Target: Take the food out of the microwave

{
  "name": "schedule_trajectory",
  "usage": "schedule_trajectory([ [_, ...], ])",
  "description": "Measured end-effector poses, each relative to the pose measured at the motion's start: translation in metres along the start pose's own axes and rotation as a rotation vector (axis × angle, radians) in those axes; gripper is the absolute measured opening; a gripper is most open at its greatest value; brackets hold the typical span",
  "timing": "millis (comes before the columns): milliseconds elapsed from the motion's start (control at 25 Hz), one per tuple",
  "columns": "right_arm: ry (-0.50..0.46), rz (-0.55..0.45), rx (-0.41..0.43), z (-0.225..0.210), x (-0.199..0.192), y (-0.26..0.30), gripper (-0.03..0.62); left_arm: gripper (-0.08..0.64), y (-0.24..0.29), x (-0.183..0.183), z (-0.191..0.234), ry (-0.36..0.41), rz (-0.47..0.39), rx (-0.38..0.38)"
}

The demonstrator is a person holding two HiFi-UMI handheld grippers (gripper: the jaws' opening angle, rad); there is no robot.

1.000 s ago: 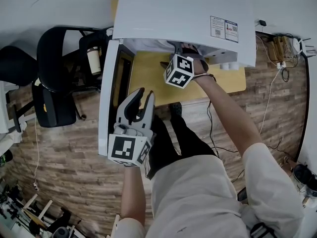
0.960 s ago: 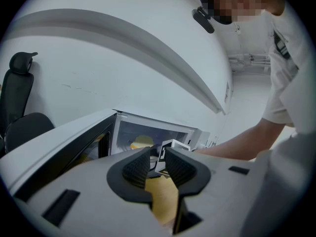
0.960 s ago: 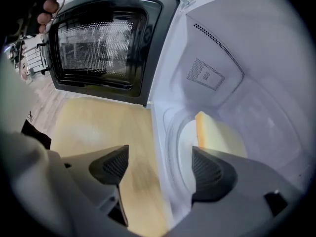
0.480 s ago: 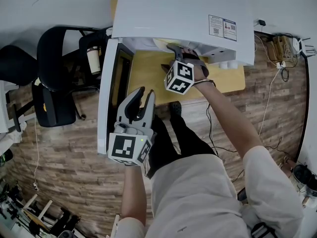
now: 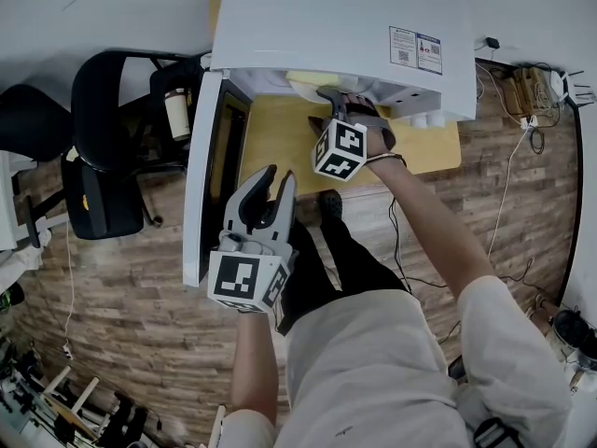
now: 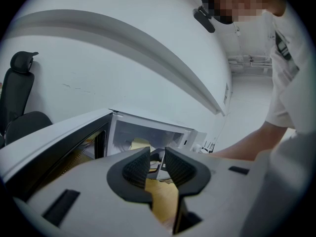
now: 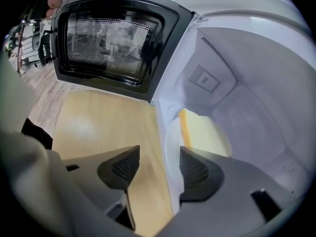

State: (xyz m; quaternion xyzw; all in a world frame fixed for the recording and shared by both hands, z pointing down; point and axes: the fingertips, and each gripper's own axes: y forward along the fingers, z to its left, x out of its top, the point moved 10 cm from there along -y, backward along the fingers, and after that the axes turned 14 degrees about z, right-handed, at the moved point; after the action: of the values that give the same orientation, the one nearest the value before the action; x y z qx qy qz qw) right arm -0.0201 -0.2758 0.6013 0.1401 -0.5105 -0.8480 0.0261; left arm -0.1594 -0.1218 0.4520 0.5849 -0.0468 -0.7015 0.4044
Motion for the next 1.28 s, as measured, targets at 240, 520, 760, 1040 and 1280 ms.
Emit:
schedule_trajectory([
  [240,-0.016,0.013,-0.081,-0.002,-0.007,0.000,0.186,0.089,0.000,-0.001,-0.003,0.001,0.000,0.004],
  [520,-0.020,0.024,-0.113,-0.005,-0.010,-0.002,0.143,0.089,0.002,0.000,-0.006,0.001,0.004,0.000],
  [760,-0.017,0.032,-0.139,-0.008,-0.015,-0.004,0.107,0.089,0.004,0.004,-0.011,0.010,0.004,0.002],
  [1040,-0.088,0.054,-0.229,-0.004,-0.019,-0.005,0.074,0.089,0.005,0.005,-0.019,0.016,0.007,-0.003],
  [1280,-0.098,0.054,-0.232,-0.003,-0.021,-0.006,0.067,0.089,0.005,0.005,-0.025,0.019,0.005,0.006],
])
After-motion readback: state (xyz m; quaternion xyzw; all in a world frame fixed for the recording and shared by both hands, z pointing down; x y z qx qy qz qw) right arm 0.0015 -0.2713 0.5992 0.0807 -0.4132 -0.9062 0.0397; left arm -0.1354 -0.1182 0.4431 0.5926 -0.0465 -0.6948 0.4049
